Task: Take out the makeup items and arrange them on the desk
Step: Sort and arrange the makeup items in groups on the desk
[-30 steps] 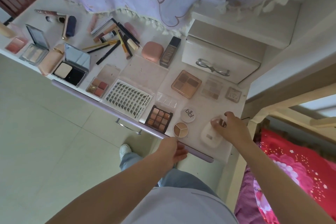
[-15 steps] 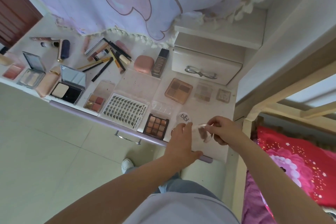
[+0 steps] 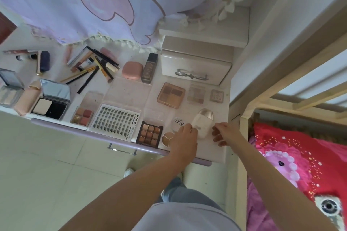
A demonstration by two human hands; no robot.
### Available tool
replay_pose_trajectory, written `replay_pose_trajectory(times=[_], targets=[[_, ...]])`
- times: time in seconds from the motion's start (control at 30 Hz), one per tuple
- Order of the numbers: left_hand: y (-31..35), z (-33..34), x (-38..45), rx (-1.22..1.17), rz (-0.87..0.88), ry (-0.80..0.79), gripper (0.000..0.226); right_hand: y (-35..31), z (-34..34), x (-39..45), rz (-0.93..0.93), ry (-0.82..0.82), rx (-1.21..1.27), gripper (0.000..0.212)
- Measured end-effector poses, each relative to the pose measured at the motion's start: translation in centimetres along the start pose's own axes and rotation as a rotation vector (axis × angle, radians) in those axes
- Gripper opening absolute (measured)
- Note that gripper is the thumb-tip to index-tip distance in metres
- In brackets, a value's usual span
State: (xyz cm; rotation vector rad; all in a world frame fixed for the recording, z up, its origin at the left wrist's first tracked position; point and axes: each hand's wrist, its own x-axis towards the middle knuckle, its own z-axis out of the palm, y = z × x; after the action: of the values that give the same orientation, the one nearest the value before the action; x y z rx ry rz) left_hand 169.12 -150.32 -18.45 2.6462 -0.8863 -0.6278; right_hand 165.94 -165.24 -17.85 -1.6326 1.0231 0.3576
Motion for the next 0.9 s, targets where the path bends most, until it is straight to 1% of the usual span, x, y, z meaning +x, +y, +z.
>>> replay_pose_trajectory(times=[0.03, 0.07, 0.1, 0.13, 0.17, 0.23, 0.27, 0.33, 0.47, 0.57, 0.63, 0.67, 0.77, 0.83, 0.9], targets=[[0.2, -0.1, 0.2, 0.012, 0.023, -0.011, 0.037, 0.1, 0.0, 0.2, -0.009, 0.02, -0.054, 0.021], [0.4, -0.3, 0.5, 0.017, 0.041, -0.019, 0.038, 0.0, 0.0, 0.4, -0.044, 0.068, -0.142, 0.016], [0.6, -0.5, 0.8, 0.017, 0.054, -0.022, 0.041, -0.2, 0.0, 0.7, -0.102, 0.13, -0.256, 0.016], [0.8, -0.6, 1.1, 0.018, 0.061, -0.024, 0.042, -0.5, -0.1, 1.0, -0.17, 0.174, -0.344, 0.023], [1.0, -0.8, 1.4, 0.028, 0.067, -0.027, 0.042, -1.0, -0.2, 1.3, -0.246, 0.179, -0.394, 0.031], [1.2, -1.0, 1.7, 0.064, 0.078, -0.041, 0.039, -2.1, -0.3, 1.9, -0.332, 0.096, -0.422, 0.037], [1.3, -1.1, 1.8, 0.08, 0.082, -0.055, 0.038, -2.7, -0.3, 2.1, -0.313, 0.043, -0.382, 0.037], [1.3, -1.3, 2.0, 0.104, 0.088, -0.098, 0.036, -3.3, -0.6, 2.5, -0.214, -0.025, -0.268, 0.033], [1.3, -1.8, 2.3, 0.087, 0.113, -0.192, 0.034, -3.4, -1.5, 2.4, -0.11, -0.033, -0.322, 0.014], [1.1, -1.5, 2.2, 0.064, 0.138, -0.236, 0.043, -2.4, -1.7, 1.4, -0.049, -0.109, -0.357, 0.021], [0.9, -1.2, 2.0, 0.084, 0.124, -0.24, 0.045, -1.7, -1.2, 0.6, -0.049, -0.126, -0.377, 0.018], [0.8, -1.0, 1.8, 0.09, 0.109, -0.237, 0.042, -1.3, -0.8, 0.2, -0.061, -0.129, -0.383, 0.017], [0.9, -0.9, 1.5, 0.049, 0.086, -0.201, 0.034, -0.8, 0.3, -0.6, -0.065, -0.072, -0.315, 0.032], [1.2, -1.4, 1.4, 0.029, 0.1, -0.164, 0.033, -1.3, 0.5, -1.2, -0.032, -0.028, -0.215, 0.031], [1.5, -2.3, 1.4, 0.018, 0.119, -0.13, 0.037, -2.2, 0.2, -1.6, -0.072, 0.017, -0.225, 0.034]])
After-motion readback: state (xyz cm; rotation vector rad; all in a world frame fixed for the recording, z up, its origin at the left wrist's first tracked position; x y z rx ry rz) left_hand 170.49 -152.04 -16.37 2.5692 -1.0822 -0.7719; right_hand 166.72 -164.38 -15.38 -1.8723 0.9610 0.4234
